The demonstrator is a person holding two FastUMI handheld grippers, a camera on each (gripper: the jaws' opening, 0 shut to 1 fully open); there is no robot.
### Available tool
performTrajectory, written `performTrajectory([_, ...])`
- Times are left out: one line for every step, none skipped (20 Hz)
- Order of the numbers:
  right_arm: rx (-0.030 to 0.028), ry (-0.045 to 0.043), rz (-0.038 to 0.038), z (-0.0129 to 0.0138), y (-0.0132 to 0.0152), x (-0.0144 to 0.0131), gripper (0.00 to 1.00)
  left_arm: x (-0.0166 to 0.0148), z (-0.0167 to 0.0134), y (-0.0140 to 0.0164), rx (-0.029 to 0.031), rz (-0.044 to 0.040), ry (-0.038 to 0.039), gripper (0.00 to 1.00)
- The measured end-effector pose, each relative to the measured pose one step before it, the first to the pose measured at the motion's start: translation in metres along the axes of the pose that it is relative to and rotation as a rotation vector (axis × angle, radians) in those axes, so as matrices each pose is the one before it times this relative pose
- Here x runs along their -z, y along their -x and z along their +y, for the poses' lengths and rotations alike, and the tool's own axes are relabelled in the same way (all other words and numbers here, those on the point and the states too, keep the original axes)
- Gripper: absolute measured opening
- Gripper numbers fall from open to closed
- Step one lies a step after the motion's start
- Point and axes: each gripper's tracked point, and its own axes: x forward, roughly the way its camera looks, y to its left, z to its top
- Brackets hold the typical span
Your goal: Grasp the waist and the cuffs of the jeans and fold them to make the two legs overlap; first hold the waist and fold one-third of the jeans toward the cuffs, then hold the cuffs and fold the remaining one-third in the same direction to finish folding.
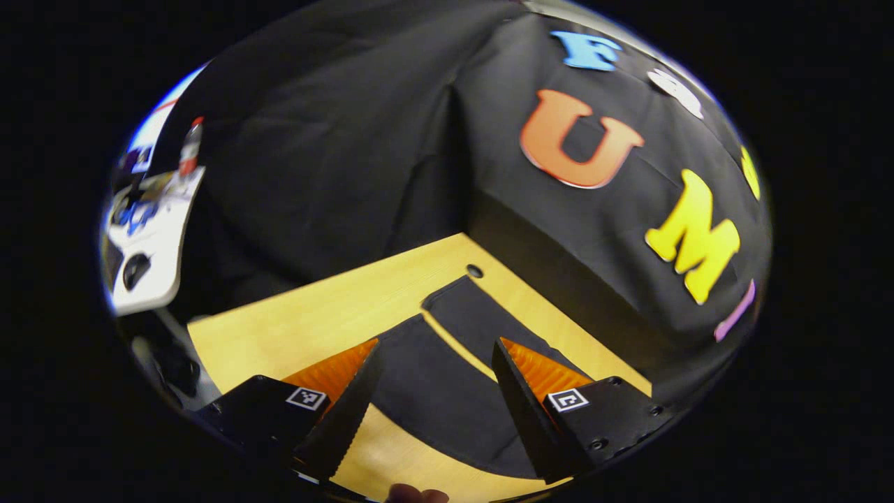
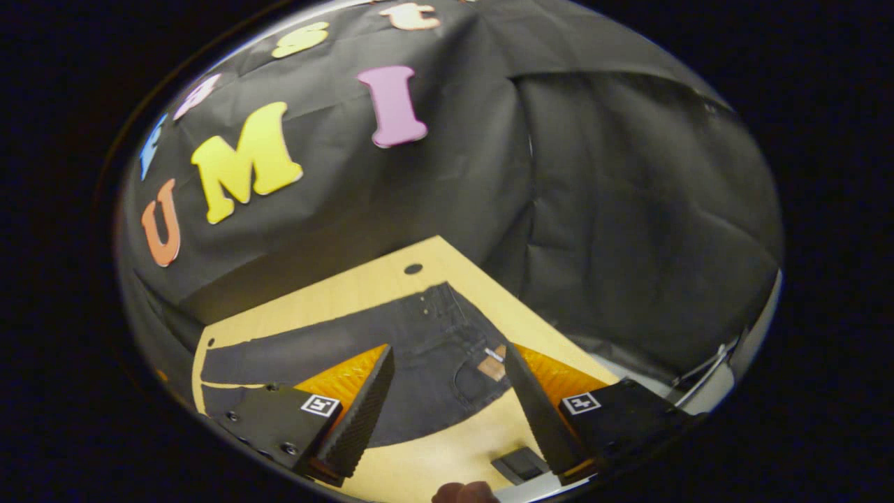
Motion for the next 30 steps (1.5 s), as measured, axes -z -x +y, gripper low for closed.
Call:
performTrajectory([0.00545, -0.02051, 0.02003, -0.00638, -0.00852, 0.00562, 0.95, 0.00414, 0.01272, -0.00339, -0.00955, 0.02436, 0.07809, 0.99])
performTrajectory([0.00767, -0.01541, 0.0126, -0.0077, -0.00868, -0.00171, 0.99, 0.00273, 0.01078, -0.00289, -0.00981, 0.02033, 0.07013, 0.99])
performTrajectory([0.00655, -0.00982, 0.01363, -0.00391, -0.00758, 0.00133, 0.99, 0.0045, 0.00898, -0.00329, -0.00675, 0.02578, 0.07266, 0.99])
performTrajectory([0.00349, -0.00898, 0.01631, -0.00577, -0.00514, 0.0045, 0.99, -0.00089, 0.01126, -0.00108, 0.00009, 0.01192, 0.07368, 0.99])
performTrajectory([-0.00114, -0.01441, 0.01864, -0.00361, -0.00387, 0.00481, 0.98, 0.00213, 0.00783, -0.00398, -0.00767, 0.01467, 0.06498, 0.99])
performTrajectory([-0.00368, -0.02162, 0.02397, -0.00369, -0.00466, 0.00702, 0.99, 0.00213, 0.005, -0.00986, -0.00687, 0.01594, 0.05294, 0.99])
performTrajectory([0.00731, -0.02455, 0.0272, -0.0027, -0.00571, 0.00647, 0.98, -0.00021, 0.00355, -0.00835, -0.00036, 0.01498, 0.04208, 0.99])
performTrajectory([-0.00156, -0.02766, 0.02751, -0.0017, -0.00653, 0.00812, 0.99, 0.00204, 0.00353, -0.0065, -0.00178, 0.02072, 0.03253, 1.0])
performTrajectory([0.00526, -0.02471, 0.02452, -0.00428, -0.00506, 0.00653, 0.99, 0.00248, 0.0033, -0.00549, 0.00102, 0.01525, 0.02531, 0.99])
performTrajectory([0.00376, -0.02314, 0.02041, -0.00419, -0.00606, 0.00698, 0.94, 0.00106, 0.00033, -0.00043, 0.0007, 0.0133, 0.01627, 1.0])
performTrajectory([0.01135, -0.02124, 0.01385, -0.00328, -0.00378, 0.00366, 0.99, 0.00005, 0.00191, -0.00242, -0.0047, 0.00795, 0.01004, 0.99])
performTrajectory([0.00577, -0.02023, 0.01132, -0.00059, -0.00288, 0.0029, 0.98, -0.0002, 0.00256, -0.00474, -0.00917, 0.00408, 0.00228, 0.99])
performTrajectory([0.00488, -0.0163, 0.0074, -0.00083, -0.00334, 0.0015, 0.96, -0.00221, 0.0005, -0.00572, -0.00668, 0.00042, -0.00494, 0.99])
performTrajectory([0.0092, -0.00828, 0.0042, -0.00289, -0.00307, 0.00036, 0.98, -0.00107, -0.00246, -0.0072, -0.00416, 0.00114, -0.0111, 0.99])
performTrajectory([0.01123, -0.00201, 0.00298, -0.00105, -0.00334, -0.00026, 0.98, -0.00061, 0.00176, -0.00274, -0.01295, -0.00091, -0.01502, 0.99])
performTrajectory([0.01444, 0.00006, 0.00271, -0.0049, -0.00119, 0.00036, 0.98, 0.00039, 0.00048, -0.00563, -0.01216, 0.00246, -0.01545, 0.99])
performTrajectory([0.01258, -0.00107, 0.00601, -0.00292, -0.00176, -0.00048, 0.98, 0.00065, 0.0015, -0.00374, -0.0104, 0.00109, -0.01143, 0.99])
performTrajectory([0.00667, -0.00733, 0.00389, -0.00184, -0.00175, -0.0003, 0.93, -0.00105, 0.0013, -0.00275, -0.00881, 0.00144, -0.00626, 0.99])
performTrajectory([0.00615, -0.00928, 0.00499, 0.00022, -0.00211, -0.0005, 0.93, 0.00184, 0.00051, -0.00189, -0.01221, 0.00645, -0.00336, 0.99])
performTrajectory([0.00098, -0.00651, 0.0026, 0.00046, -0.00113, -0.00027, 0.93, 0.00317, 0.00044, -0.00356, -0.00931, 0.01028, -0.00006, 0.99])
performTrajectory([0.0037, -0.00025, 0.00268, -0.00018, -0.00089, -0.0007, 0.93, 0.00375, 0.00116, -0.00313, -0.00889, 0.01343, 0.0023, 0.99])
performTrajectory([0.00329, 0.00535, 0.0035, -0.00155, -0.00302, 0.00038, 0.93, 0.00127, 0.00125, -0.00259, -0.01031, 0.00373, -0.00001, 0.99])
performTrajectory([0.00437, 0.00513, 0.00239, -0.00198, -0.00366, 0.00018, 0.93, -0.0016, -0.00107, -0.00299, 0.0029, -0.00542, -0.00826, 1.0])
performTrajectory([0.00884, 0.00267, 0.00394, -0.00232, -0.00463, 0.00095, 0.93, 0.00033, -0.00141, -0.00128, -0.00185, 0.00034, -0.00785, 1.0])
performTrajectory([0.01194, -0.00409, 0.00433, -0.00352, -0.0035, 0.00068, 0.93, 0.00074, -0.00082, -0.00027, -0.00438, 0.00357, -0.01057, 0.96])
performTrajectory([0.01173, -0.00906, 0.00362, -0.00403, -0.00311, -0.0008, 0.93, 0.00168, 0.0004, -0.00014, -0.00418, 0.00711, -0.00823, 0.96])
performTrajectory([0.00392, -0.00912, 0.00112, -0.00253, -0.00298, -0.00158, 0.93, 0.00141, 0.00176, 0.00195, -0.00411, 0.00387, 0.00079, 0.96])
performTrajectory([0.00532, -0.00779, -0.00037, -0.00422, -0.00273, -0.00018, 0.93, 0.00095, 0.00127, 0.00162, -0.00169, 0.00548, 0.00513, 1.0])
performTrajectory([0.00147, -0.00833, -0.00023, -0.00136, -0.00157, -0.00185, 0.93, 0.00046, 0.00053, -0.00012, 0.00446, 0.00271, 0.00637, 1.0])
performTrajectory([-0.00065, -0.00869, -0.00055, 0.00071, -0.00206, -0.00065, 0.93, -0.00163, -0.00072, -0.00145, 0.00282, -0.00269, 0.0013, 1.0])
